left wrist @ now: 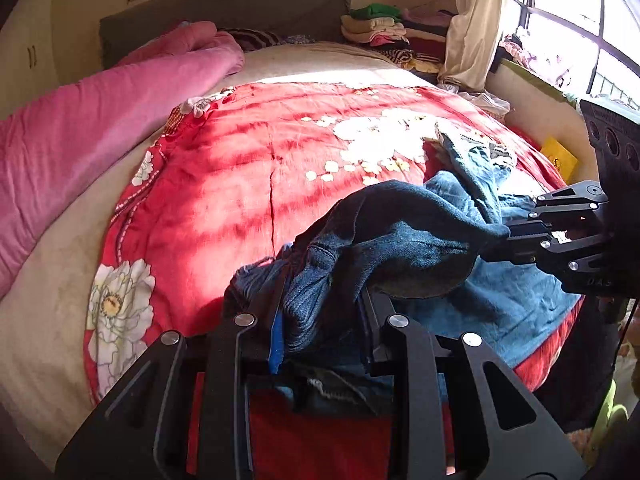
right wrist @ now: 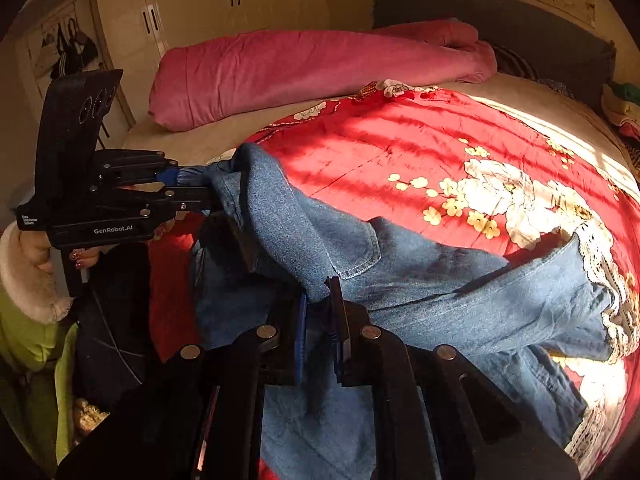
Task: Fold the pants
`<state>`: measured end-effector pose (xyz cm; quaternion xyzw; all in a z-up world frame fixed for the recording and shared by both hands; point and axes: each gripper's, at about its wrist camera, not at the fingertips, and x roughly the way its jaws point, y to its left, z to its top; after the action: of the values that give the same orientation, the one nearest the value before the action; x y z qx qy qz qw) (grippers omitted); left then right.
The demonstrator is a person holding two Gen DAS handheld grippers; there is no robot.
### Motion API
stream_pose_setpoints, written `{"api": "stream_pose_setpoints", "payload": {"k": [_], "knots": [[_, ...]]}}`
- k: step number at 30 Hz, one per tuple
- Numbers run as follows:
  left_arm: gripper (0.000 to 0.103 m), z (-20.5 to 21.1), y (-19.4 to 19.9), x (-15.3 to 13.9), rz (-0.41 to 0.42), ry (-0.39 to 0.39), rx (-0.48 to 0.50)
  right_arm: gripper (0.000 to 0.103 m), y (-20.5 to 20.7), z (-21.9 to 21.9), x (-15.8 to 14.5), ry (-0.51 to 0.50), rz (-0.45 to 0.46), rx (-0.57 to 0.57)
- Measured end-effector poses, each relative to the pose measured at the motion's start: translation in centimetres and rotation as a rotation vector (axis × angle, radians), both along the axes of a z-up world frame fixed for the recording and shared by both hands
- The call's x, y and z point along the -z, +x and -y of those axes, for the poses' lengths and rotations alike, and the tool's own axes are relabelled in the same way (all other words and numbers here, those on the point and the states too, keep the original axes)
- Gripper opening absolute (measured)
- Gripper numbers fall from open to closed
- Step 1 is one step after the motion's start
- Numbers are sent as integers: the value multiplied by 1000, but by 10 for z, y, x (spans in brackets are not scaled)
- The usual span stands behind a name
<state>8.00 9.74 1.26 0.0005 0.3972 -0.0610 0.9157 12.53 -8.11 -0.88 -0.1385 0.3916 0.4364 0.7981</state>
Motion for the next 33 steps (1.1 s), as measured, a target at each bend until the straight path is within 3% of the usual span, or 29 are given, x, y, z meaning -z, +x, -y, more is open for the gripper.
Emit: {"api": "stream_pose_setpoints", "payload": {"k": [11, 12, 15, 19, 21, 23, 27, 33], "knots": [[26, -5, -35, 26, -55, -51, -32, 10, -37, -5, 50, -17, -104, 33], [28, -5, -37, 28, -57, -44, -36, 10, -39, -8, 53, -23, -105, 31], [51, -10, -44, 28, -60, -28, -66, 10, -41, -14, 56, -45, -93, 42], [51, -25, -50, 17, -18, -70, -110, 10, -42, -14, 45, 25, -106, 50], [51, -29, -45, 21, -42, -50, -122, 10, -43, -17, 50, 19, -113, 46], [51, -35, -42, 30, -88, -74, -141, 10, -43, -22, 59, -4, -125, 45], [51, -42, -52, 34, -105, -104, -142, 10, -49, -29, 67, -46, -87, 27], [51, -59, -79, 8, -62, -98, -189, 13, -47, -25, 72, -14, -123, 41]]}}
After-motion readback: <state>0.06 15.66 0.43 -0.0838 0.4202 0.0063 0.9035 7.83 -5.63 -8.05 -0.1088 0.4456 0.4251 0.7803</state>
